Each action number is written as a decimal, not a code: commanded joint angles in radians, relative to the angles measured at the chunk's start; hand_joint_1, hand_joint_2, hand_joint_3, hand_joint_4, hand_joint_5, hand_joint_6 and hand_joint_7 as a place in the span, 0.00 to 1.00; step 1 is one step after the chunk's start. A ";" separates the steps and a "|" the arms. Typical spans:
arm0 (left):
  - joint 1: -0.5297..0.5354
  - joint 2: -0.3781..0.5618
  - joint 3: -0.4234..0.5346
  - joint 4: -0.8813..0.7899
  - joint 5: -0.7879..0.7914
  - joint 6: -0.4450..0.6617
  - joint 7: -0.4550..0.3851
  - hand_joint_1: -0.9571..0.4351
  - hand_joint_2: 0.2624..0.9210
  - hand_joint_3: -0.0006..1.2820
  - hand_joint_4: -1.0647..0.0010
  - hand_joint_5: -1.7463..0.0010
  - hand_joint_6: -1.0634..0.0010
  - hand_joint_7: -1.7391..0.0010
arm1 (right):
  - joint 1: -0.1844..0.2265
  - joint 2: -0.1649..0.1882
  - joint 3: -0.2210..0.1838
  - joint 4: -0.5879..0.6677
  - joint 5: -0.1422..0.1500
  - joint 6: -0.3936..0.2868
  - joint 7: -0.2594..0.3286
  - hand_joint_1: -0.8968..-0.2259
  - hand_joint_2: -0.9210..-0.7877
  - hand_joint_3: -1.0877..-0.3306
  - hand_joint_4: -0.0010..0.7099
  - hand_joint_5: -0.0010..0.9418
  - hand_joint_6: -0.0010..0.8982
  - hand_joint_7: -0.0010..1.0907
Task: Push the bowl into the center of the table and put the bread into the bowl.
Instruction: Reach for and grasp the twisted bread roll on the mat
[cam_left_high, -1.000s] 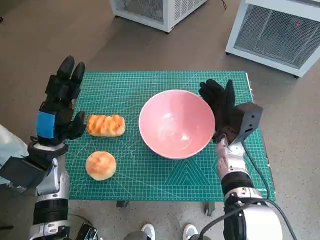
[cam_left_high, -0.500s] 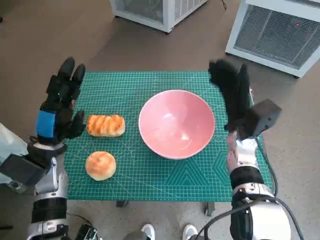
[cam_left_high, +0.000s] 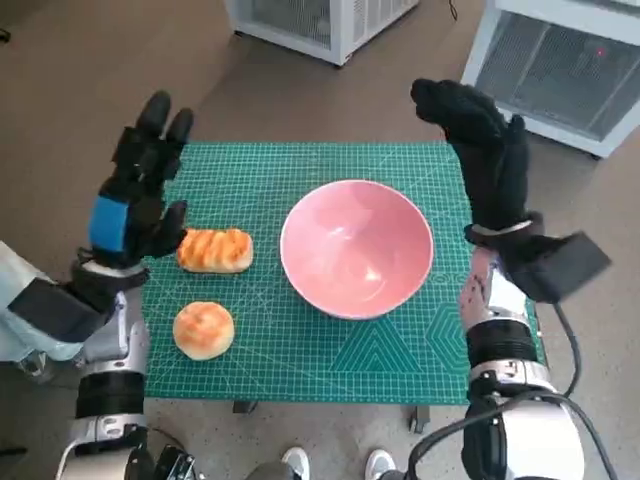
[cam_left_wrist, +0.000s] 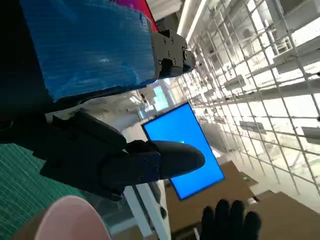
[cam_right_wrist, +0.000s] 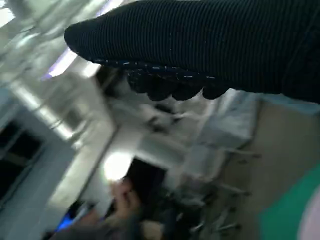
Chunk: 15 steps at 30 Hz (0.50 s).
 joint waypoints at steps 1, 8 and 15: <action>-0.045 -0.006 -0.006 0.020 -0.014 -0.015 -0.019 0.17 1.00 0.36 0.80 1.00 0.86 0.92 | 0.041 -0.010 0.005 -0.028 0.020 0.009 0.017 0.20 0.00 0.54 0.26 0.00 0.30 0.06; -0.096 -0.007 -0.015 0.065 0.004 -0.030 -0.027 0.16 1.00 0.34 0.80 1.00 0.85 0.92 | 0.065 -0.017 0.014 -0.063 0.023 -0.006 0.017 0.19 0.00 0.55 0.26 0.00 0.31 0.07; -0.134 -0.009 -0.029 0.087 0.012 -0.044 -0.038 0.14 1.00 0.33 0.79 1.00 0.83 0.93 | 0.074 -0.024 0.017 -0.080 0.041 0.003 0.027 0.19 0.00 0.57 0.27 0.00 0.31 0.07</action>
